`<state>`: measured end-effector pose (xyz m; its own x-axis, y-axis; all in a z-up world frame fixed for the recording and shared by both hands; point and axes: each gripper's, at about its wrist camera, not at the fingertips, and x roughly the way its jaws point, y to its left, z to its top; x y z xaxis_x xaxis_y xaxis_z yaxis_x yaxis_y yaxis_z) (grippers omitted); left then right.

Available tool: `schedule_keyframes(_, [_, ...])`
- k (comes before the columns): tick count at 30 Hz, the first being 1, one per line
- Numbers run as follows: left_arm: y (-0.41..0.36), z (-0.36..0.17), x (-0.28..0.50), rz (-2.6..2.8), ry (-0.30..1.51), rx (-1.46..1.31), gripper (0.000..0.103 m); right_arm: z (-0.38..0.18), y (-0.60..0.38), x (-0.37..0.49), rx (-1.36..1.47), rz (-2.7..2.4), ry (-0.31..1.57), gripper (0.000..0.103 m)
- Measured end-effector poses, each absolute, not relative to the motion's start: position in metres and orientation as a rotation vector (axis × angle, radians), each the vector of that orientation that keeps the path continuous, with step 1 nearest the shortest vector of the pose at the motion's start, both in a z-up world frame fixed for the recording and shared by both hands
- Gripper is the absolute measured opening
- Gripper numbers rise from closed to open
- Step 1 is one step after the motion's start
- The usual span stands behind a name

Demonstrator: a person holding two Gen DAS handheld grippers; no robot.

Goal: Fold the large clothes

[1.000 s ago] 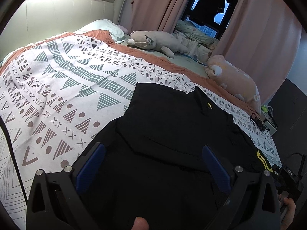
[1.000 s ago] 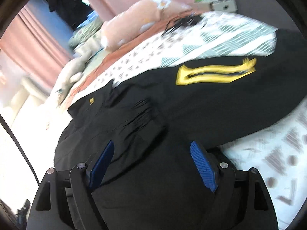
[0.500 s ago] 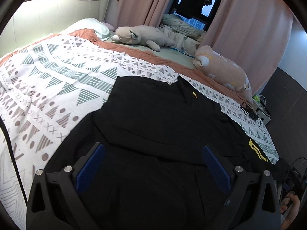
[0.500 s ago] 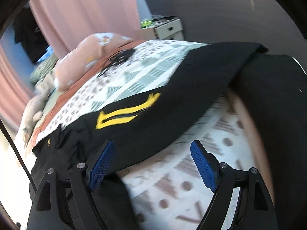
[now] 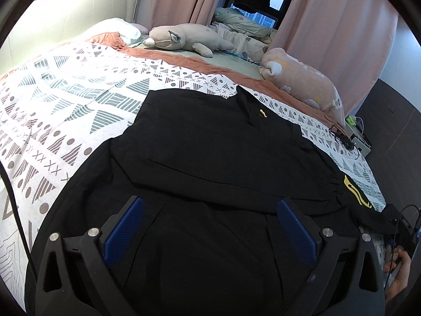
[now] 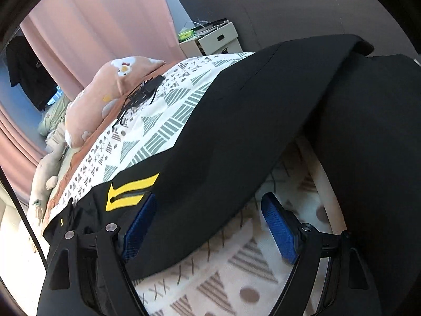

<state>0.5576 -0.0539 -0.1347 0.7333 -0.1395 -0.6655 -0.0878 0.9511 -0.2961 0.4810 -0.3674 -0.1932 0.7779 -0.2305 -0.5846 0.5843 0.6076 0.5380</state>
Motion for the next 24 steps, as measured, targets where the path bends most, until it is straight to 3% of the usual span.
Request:
schedule_keyframes(2, [-0.055, -0.135, 0.558, -0.031, 0.752, -0.316, 0.103, -0.200, -0.372, 0.485, 0.791, -0.489, 0.486, 0.080])
schedule_keyframes(3, [-0.055, -0.136, 0.558, -0.031, 0.751, -0.318, 0.103, -0.203, -0.374, 0.488, 0.799, -0.488, 0.482, 0.072])
schedule_keyframes(4, [-0.054, -0.136, 0.558, -0.030, 0.750, -0.322, 0.103, -0.207, -0.377, 0.489, 0.808, -0.482, 0.480, 0.051])
schedule_keyframes(6, [-0.052, -0.137, 0.558, -0.033, 0.752, -0.331, 0.103, -0.212, -0.380, 0.493, 0.826, -0.454, 0.475, 0.023])
schedule_keyframes(7, [-0.050, -0.137, 0.557, -0.034, 0.753, -0.335, 0.103, -0.212, -0.380, 0.493, 0.827, -0.444, 0.462, 0.013])
schedule_keyframes(9, [-0.048, -0.137, 0.557, -0.035, 0.756, -0.344, 0.103, -0.203, -0.374, 0.489, 0.795, -0.449, 0.431, 0.005])
schedule_keyframes(24, [-0.014, -0.122, 0.547, -0.031, 0.700, -0.472, 0.103, -0.090, -0.264, 0.458, 0.640, -0.203, 0.194, 0.002])
